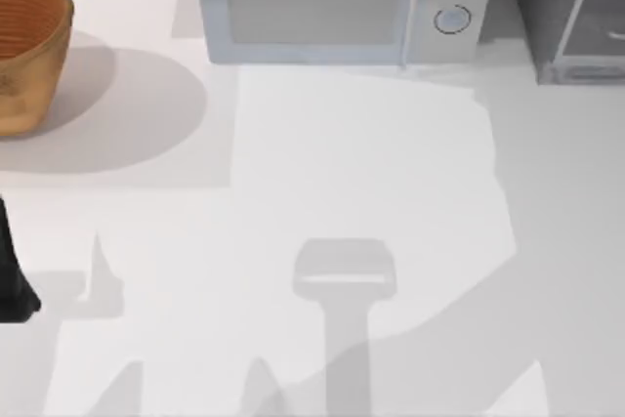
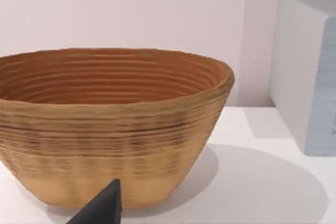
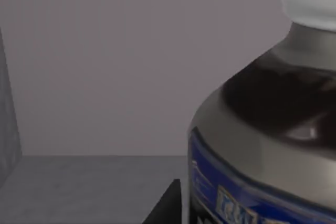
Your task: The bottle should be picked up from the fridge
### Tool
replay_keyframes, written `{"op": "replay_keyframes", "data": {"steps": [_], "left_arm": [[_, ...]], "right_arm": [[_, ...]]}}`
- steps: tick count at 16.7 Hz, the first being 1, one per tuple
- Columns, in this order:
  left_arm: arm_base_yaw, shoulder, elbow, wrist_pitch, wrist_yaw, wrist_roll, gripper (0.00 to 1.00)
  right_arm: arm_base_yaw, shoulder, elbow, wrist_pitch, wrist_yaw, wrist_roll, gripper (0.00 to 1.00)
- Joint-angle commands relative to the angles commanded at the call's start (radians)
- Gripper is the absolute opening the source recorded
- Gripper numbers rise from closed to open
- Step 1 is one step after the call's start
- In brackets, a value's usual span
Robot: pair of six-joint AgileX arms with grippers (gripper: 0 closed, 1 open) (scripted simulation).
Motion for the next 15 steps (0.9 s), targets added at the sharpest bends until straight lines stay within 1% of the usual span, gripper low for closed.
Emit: {"op": "replay_keyframes", "data": {"steps": [9, 15], "left_arm": [[0.000, 0.000, 0.000, 0.000, 0.000, 0.000, 1.00], [0.000, 0.000, 0.000, 0.000, 0.000, 0.000, 1.00]], "right_arm": [[-0.003, -0.005, 0.000, -0.003, 0.000, 0.001, 0.00], [-0.003, -0.078, 0.028, -0.101, -0.001, 0.002, 0.00]]}}
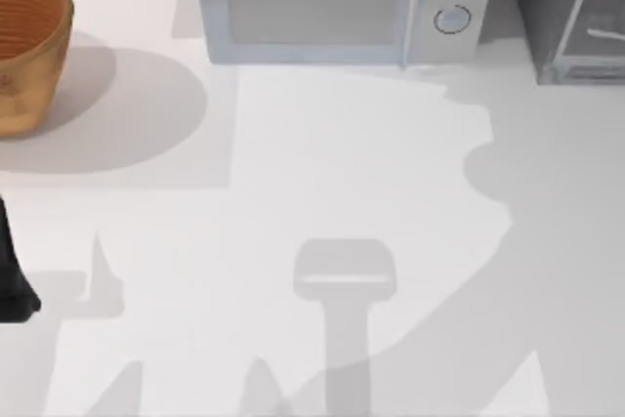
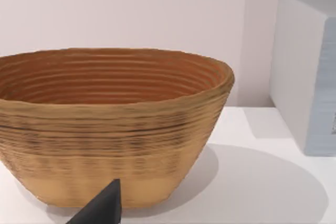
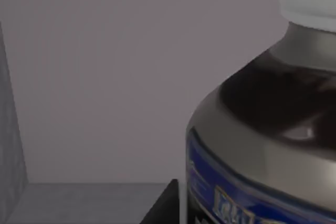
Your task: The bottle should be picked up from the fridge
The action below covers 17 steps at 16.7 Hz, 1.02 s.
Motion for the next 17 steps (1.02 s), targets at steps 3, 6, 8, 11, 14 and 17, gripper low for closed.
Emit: {"op": "replay_keyframes", "data": {"steps": [3, 6, 8, 11, 14, 17], "left_arm": [[0.000, 0.000, 0.000, 0.000, 0.000, 0.000, 1.00], [0.000, 0.000, 0.000, 0.000, 0.000, 0.000, 1.00], [0.000, 0.000, 0.000, 0.000, 0.000, 0.000, 1.00], [0.000, 0.000, 0.000, 0.000, 0.000, 0.000, 1.00], [0.000, 0.000, 0.000, 0.000, 0.000, 0.000, 1.00], [0.000, 0.000, 0.000, 0.000, 0.000, 0.000, 1.00]], "right_arm": [[0.000, -0.037, 0.015, -0.057, -0.001, 0.000, 0.00], [-0.001, -0.039, 0.017, -0.060, -0.001, 0.000, 0.00], [-0.001, -0.037, 0.011, -0.057, -0.001, 0.002, 0.00], [-0.012, -0.087, -0.060, -0.033, -0.009, -0.004, 0.00], [-0.032, -0.174, -0.200, 0.014, -0.026, -0.004, 0.00], [-0.048, -0.269, -0.357, 0.064, -0.049, 0.001, 0.00]]}}
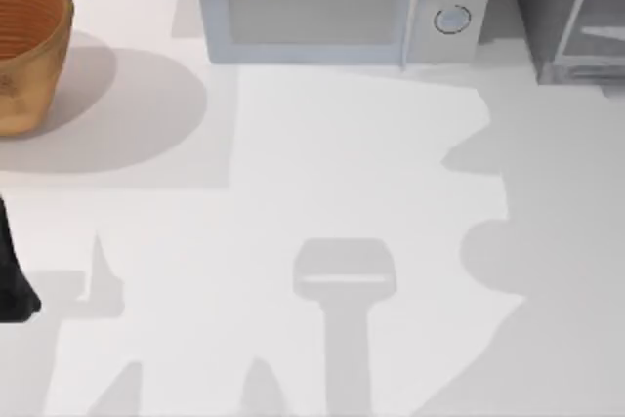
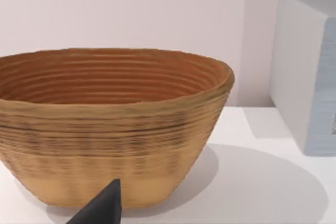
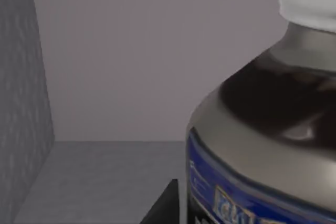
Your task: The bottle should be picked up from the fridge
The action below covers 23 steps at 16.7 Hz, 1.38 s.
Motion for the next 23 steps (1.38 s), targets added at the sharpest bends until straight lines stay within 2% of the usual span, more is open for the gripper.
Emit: {"op": "replay_keyframes", "data": {"steps": [3, 8, 13, 17, 23], "left_arm": [[0.000, 0.000, 0.000, 0.000, 0.000, 0.000, 1.00], [0.000, 0.000, 0.000, 0.000, 0.000, 0.000, 1.00], [0.000, 0.000, 0.000, 0.000, 0.000, 0.000, 1.00], [0.000, 0.000, 0.000, 0.000, 0.000, 0.000, 1.00], [0.000, 0.000, 0.000, 0.000, 0.000, 0.000, 1.00]], "right_arm": [[-0.011, -0.060, -0.082, 0.035, -0.015, 0.003, 0.00], [-0.006, -0.059, -0.086, 0.036, -0.016, 0.005, 0.00], [0.019, -0.199, -0.150, -0.038, 0.008, -0.002, 0.00], [0.062, -0.480, -0.276, -0.183, 0.050, -0.008, 0.00], [0.149, -1.091, -0.556, -0.499, 0.129, -0.007, 0.00]]}}
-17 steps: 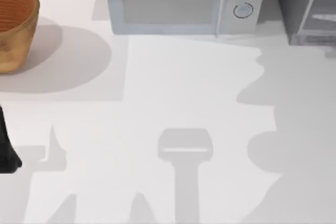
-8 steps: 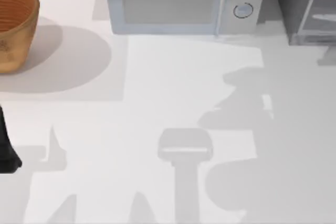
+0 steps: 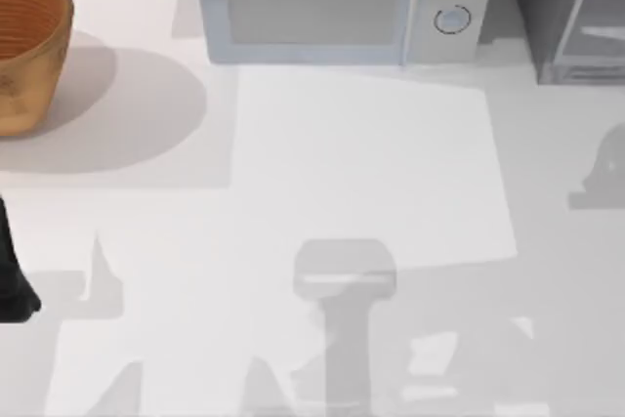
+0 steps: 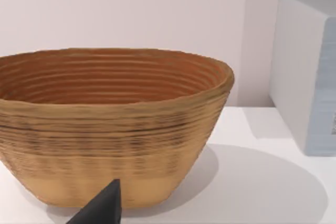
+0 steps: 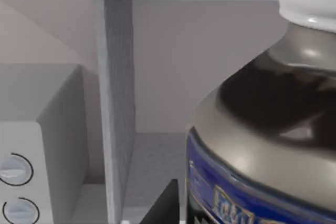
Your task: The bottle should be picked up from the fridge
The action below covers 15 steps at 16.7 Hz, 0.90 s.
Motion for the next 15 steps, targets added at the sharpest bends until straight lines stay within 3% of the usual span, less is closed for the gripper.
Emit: {"op": "replay_keyframes", "data": {"steps": [8, 15], "left_arm": [[0.000, 0.000, 0.000, 0.000, 0.000, 0.000, 1.00], [0.000, 0.000, 0.000, 0.000, 0.000, 0.000, 1.00]], "right_arm": [[0.114, -0.690, -0.326, -0.372, 0.100, -0.001, 0.00], [0.140, -0.810, -0.386, -0.443, 0.122, -0.004, 0.00]]}}
